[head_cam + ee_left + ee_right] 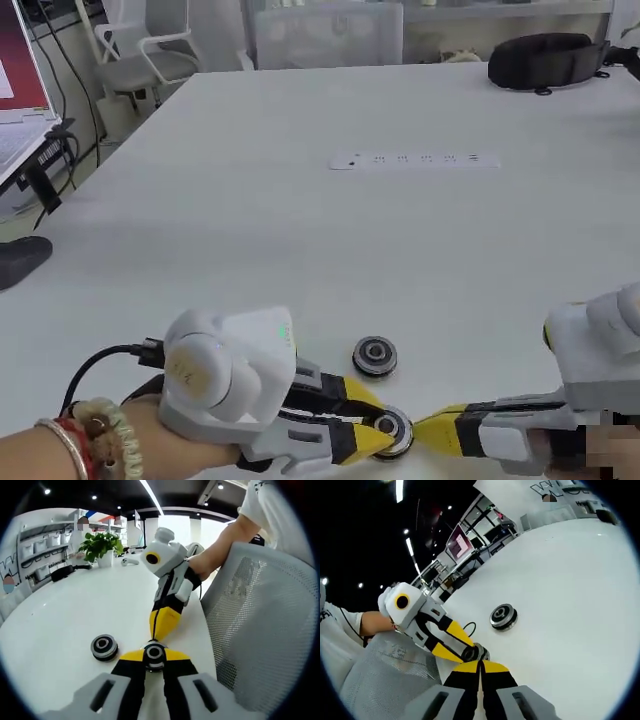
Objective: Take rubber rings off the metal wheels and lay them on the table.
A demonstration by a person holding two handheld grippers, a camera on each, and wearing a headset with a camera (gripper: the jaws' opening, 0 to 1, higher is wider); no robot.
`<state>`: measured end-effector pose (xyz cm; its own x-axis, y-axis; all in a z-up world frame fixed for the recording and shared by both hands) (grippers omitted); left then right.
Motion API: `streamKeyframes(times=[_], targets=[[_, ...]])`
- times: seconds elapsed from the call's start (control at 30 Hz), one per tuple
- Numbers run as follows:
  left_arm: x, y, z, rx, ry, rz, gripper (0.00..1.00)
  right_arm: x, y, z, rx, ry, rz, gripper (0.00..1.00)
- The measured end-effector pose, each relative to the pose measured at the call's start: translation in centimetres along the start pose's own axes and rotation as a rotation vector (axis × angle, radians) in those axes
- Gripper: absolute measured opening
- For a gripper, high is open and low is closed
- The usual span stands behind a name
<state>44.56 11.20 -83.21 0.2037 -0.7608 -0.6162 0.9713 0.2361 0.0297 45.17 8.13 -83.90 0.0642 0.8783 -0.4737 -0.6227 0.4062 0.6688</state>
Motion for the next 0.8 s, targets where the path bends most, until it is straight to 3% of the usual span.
streamKeyframes(times=[0.03,0.1,0.2,0.8], targets=[[0.0,0.0,0.0,-0.001,-0.002,0.001,0.07,0.0,-0.4,-0.5,0.028,0.015,-0.009,0.00],[0.0,0.0,0.0,-0.001,-0.003,0.001,0.07,0.2,-0.6,-0.6,-0.002,0.016,-0.015,0.00],[0.0,0.0,0.0,0.002,0.001,0.005,0.07,0.2,-0.4,-0.4,0.032,0.005,0.006,0.00],[0.0,0.1,0.0,-0.001,-0.008,0.004,0.07,0.7,1.2,0.0,-0.055,0.040,-0.006,0.00]])
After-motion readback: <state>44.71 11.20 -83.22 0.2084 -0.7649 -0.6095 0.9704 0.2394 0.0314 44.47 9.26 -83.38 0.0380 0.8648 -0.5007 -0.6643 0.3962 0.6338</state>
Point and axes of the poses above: the centre of the closed fingertips' face, and the gripper's own axes: x roughly forward along the fingers, y roughly to its left, z roughly out of its top, the point moved 1 cm from there along -x, roughly backward along the fingers, and after that the axes turned 7 degrees about y, right-handed, at the moved point
